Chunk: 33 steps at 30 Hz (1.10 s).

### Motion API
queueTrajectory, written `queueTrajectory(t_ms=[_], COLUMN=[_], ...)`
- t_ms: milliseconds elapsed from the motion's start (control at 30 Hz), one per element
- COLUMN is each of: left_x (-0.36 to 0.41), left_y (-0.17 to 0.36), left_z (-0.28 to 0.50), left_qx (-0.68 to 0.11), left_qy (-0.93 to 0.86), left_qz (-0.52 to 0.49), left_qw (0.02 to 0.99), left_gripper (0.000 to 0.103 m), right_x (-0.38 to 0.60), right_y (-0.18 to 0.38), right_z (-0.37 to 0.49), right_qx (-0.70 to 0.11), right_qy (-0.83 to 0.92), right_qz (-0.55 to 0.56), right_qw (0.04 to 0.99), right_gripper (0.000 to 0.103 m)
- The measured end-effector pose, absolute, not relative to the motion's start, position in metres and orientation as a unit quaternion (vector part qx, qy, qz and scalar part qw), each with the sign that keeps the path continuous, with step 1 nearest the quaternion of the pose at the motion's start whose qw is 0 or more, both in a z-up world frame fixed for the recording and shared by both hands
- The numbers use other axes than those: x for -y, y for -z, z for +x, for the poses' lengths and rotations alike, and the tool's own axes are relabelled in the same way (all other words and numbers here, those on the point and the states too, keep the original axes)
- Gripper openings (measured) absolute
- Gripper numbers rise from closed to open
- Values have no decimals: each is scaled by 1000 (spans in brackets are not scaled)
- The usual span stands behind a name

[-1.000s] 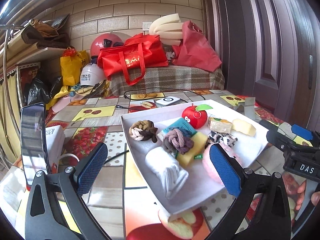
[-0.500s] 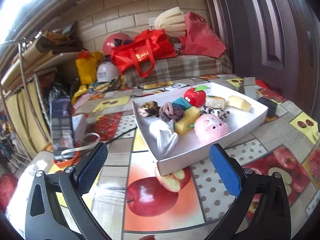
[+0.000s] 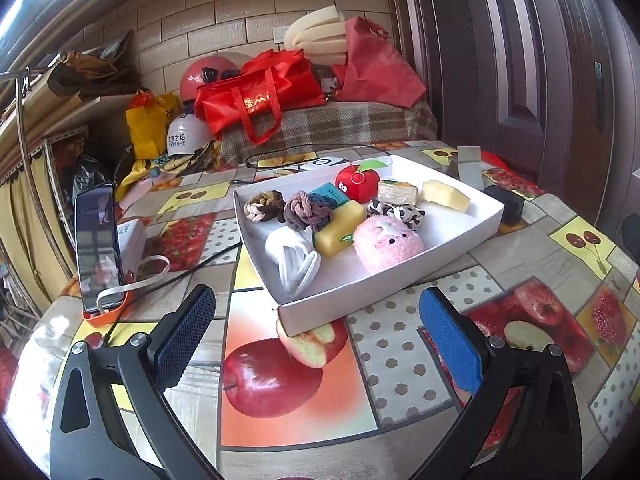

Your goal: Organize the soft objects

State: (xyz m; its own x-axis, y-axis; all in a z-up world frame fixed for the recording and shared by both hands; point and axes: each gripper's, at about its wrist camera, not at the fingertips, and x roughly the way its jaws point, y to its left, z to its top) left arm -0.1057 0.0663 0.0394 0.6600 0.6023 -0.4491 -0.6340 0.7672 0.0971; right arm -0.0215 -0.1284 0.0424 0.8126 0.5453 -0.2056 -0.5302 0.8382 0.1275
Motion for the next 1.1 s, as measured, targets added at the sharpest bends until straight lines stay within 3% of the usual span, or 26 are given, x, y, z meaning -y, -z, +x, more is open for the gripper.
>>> queueTrajectory(t_ms=[1100], left_x=[-67], left_y=[-38], left_z=[-106], left_qx=[-242], left_qy=[-313], left_qz=[-48], left_qw=[917], left_gripper=[103], right_x=[127], right_y=[-43], right_z=[-22], right_qx=[-117], right_qy=[-283], right_qz=[29], right_qw=[951], right_gripper=[103])
